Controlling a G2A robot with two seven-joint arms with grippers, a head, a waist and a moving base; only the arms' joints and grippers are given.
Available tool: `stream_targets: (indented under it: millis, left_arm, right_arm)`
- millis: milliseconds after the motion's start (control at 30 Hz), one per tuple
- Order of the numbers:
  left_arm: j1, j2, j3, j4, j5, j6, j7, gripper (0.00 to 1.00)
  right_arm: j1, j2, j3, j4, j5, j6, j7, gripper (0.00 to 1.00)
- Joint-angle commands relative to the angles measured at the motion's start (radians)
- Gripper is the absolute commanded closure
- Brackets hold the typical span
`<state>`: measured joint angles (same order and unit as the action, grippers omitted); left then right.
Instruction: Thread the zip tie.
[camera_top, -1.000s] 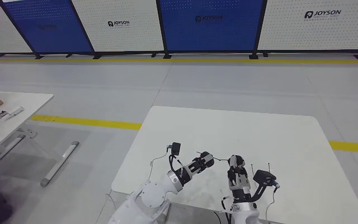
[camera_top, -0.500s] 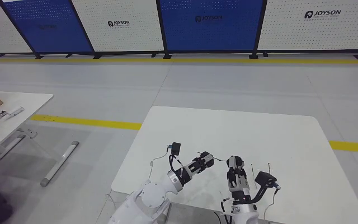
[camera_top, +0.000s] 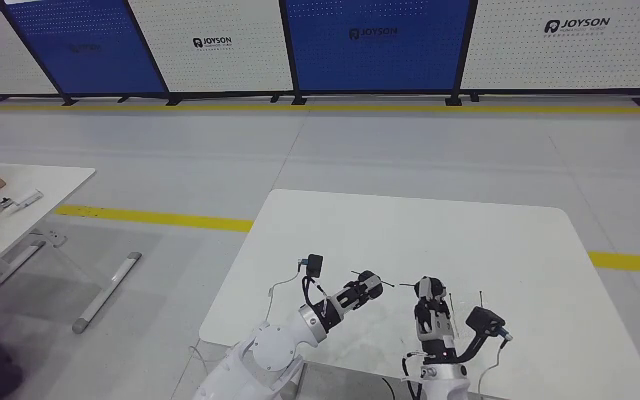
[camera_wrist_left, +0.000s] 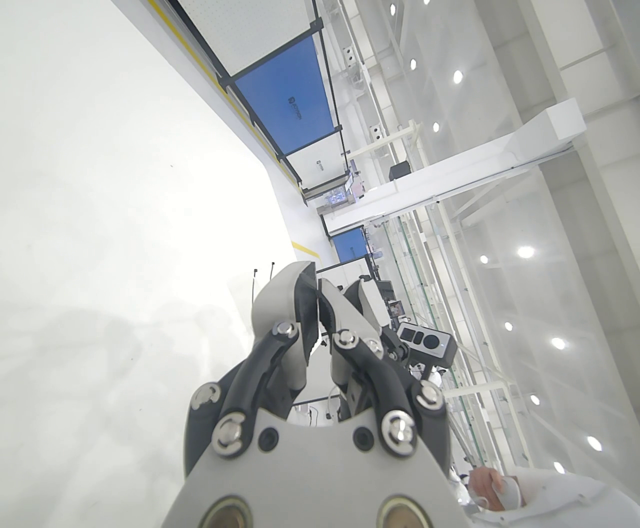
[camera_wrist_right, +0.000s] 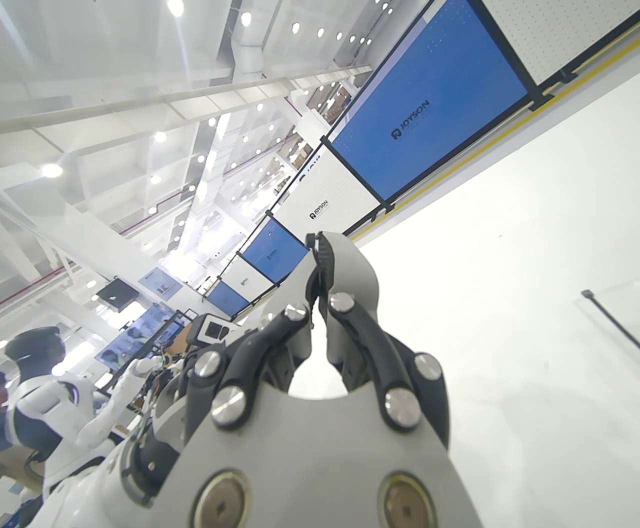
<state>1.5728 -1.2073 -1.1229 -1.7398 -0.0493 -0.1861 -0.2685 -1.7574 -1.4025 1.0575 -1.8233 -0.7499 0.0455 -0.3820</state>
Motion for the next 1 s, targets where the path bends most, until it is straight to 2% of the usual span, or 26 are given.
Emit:
stream_targets:
  millis: [0, 400, 967]
  left_arm:
    - [0.0, 0.0, 0.0, 0.0, 0.0, 0.0, 0.0, 1.0]
    - [0.0, 0.0, 0.0, 0.0, 0.0, 0.0, 0.0, 1.0]
    - [0.0, 0.0, 0.0, 0.0, 0.0, 0.0, 0.0, 1.0]
  right_arm:
    - [-0.003, 0.001, 0.005, 0.001, -0.007, -0.001, 0.01, 1.0]
    - [0.006, 0.001, 0.003, 0.01, -0.028, -0.003, 0.042, 1.0]
    - [0.001, -0.002, 0.0, 0.012, -0.041, -0.016, 0.028, 1.0]
